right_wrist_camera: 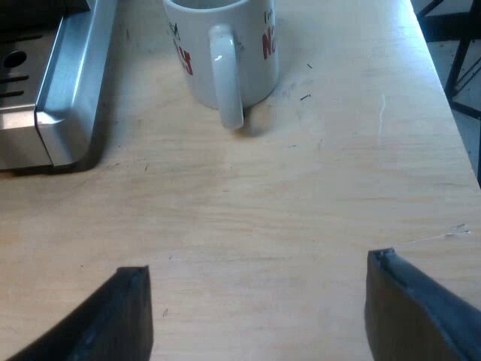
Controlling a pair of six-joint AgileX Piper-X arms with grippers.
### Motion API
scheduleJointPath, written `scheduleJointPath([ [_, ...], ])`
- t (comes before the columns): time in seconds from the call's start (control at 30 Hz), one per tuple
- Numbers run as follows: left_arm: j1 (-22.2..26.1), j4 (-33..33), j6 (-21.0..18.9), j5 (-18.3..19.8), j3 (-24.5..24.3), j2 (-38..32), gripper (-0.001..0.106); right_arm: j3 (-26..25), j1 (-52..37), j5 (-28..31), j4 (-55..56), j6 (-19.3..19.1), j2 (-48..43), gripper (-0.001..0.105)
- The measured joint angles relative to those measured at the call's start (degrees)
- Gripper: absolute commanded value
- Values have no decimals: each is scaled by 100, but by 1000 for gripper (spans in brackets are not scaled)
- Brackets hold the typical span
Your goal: Pour the beans into the coffee machine
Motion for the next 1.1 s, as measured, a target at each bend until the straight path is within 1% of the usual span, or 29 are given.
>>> scheduleJointPath([
  [0.1, 0, 0, 0, 0, 0, 0, 66, 0, 0, 0, 0, 0, 0, 62],
  [0.27, 0, 1, 0, 0, -120, 0, 66, -158, 0, 0, 40, 0, 0, 62],
  [0.37, 0, 54, 0, -45, -371, 0, 66, -529, 0, -29, 86, -20, 0, 62],
  [0.43, 0, 56, 0, -85, -593, 0, 66, -868, 0, -114, 116, -137, 101, 62],
  [0.47, 0, 56, 0, -82, -650, 19, 66, -923, 0, -169, 127, -158, 153, 62],
  [0.53, 0, 56, 0, -82, -857, 161, 66, -1224, 0, -357, 224, -296, 417, 62],
  [0.6, 0, 56, 0, -105, -994, 354, 66, -1393, 0, -480, 298, -341, 615, 62],
  [0.7, 0, 45, 0, -130, -1150, 690, 66, -1704, 0, -816, 352, -516, 962, 62],
  [0.87, 0, 0, 0, -127, -1230, 1196, 66, -1912, 0, -1023, 337, -572, 1175, 62],
  [0.9, 0, 0, 0, -127, -1230, 1319, 66, -2121, 26, -1363, 353, -625, 1446, 62],
  [0.93, 0, 0, 0, -127, -1230, 1442, 66, -2219, 66, -1542, 350, -730, 1603, 62],
  [1.1, 0, -14, 0, -127, -1230, 1756, 66, -2464, 496, -2106, 295, -950, 2169, 62],
])
